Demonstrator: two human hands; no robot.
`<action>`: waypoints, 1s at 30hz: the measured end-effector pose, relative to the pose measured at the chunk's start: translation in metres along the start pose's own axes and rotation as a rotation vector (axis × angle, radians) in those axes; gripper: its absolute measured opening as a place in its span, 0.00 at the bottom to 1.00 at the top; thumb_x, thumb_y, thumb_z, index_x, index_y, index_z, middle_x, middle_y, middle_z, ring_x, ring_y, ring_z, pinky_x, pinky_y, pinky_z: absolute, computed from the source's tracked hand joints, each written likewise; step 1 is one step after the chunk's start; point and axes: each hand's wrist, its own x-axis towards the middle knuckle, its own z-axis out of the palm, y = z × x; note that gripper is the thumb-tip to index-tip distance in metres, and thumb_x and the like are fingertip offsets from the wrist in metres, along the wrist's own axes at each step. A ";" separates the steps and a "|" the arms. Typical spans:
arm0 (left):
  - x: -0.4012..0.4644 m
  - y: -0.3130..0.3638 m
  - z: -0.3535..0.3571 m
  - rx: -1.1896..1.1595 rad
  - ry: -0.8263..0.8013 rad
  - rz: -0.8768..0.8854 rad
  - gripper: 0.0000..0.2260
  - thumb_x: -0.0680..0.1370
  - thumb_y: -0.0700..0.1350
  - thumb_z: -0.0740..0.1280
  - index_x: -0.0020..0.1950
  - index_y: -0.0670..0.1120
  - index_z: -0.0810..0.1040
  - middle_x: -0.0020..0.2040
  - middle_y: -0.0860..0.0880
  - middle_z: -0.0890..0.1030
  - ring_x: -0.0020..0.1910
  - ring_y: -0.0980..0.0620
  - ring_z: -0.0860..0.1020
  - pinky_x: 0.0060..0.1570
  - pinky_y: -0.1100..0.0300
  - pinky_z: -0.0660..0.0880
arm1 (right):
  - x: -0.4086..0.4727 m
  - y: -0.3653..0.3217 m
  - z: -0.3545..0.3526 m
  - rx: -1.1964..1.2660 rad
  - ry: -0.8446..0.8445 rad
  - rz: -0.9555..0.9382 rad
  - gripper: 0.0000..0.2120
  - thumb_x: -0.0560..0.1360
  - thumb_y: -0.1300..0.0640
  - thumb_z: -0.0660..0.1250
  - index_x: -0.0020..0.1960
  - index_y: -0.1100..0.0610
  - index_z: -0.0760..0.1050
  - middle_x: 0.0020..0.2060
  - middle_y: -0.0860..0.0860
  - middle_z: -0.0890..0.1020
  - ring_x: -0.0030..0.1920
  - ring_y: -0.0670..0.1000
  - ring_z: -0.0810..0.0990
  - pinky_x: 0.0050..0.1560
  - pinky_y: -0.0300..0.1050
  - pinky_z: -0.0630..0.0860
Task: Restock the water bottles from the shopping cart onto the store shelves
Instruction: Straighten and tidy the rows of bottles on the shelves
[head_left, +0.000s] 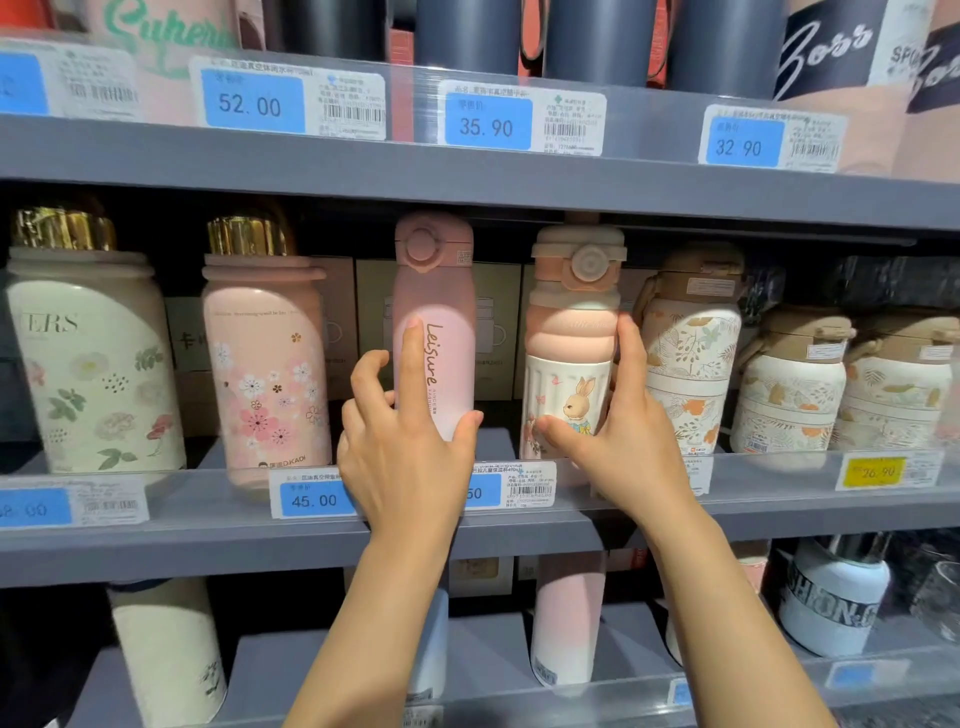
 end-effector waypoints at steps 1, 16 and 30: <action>0.000 -0.001 0.000 -0.004 0.001 0.000 0.44 0.63 0.53 0.79 0.74 0.53 0.61 0.62 0.43 0.72 0.47 0.42 0.74 0.38 0.50 0.72 | -0.001 0.000 0.000 -0.002 0.003 0.000 0.53 0.68 0.48 0.75 0.76 0.43 0.38 0.69 0.52 0.70 0.61 0.57 0.74 0.50 0.45 0.69; -0.003 -0.008 0.001 -0.034 0.021 0.072 0.35 0.68 0.51 0.73 0.73 0.50 0.64 0.60 0.40 0.74 0.47 0.38 0.75 0.39 0.47 0.73 | -0.003 -0.013 0.010 -0.097 0.130 -0.001 0.54 0.66 0.46 0.76 0.77 0.46 0.41 0.68 0.52 0.66 0.65 0.54 0.68 0.57 0.47 0.68; -0.051 0.109 0.032 -0.546 0.018 0.430 0.24 0.73 0.44 0.69 0.68 0.47 0.68 0.64 0.43 0.72 0.62 0.45 0.71 0.64 0.63 0.63 | -0.018 0.085 -0.088 -0.122 0.632 -0.126 0.24 0.73 0.53 0.69 0.66 0.59 0.68 0.59 0.54 0.74 0.60 0.53 0.71 0.59 0.44 0.69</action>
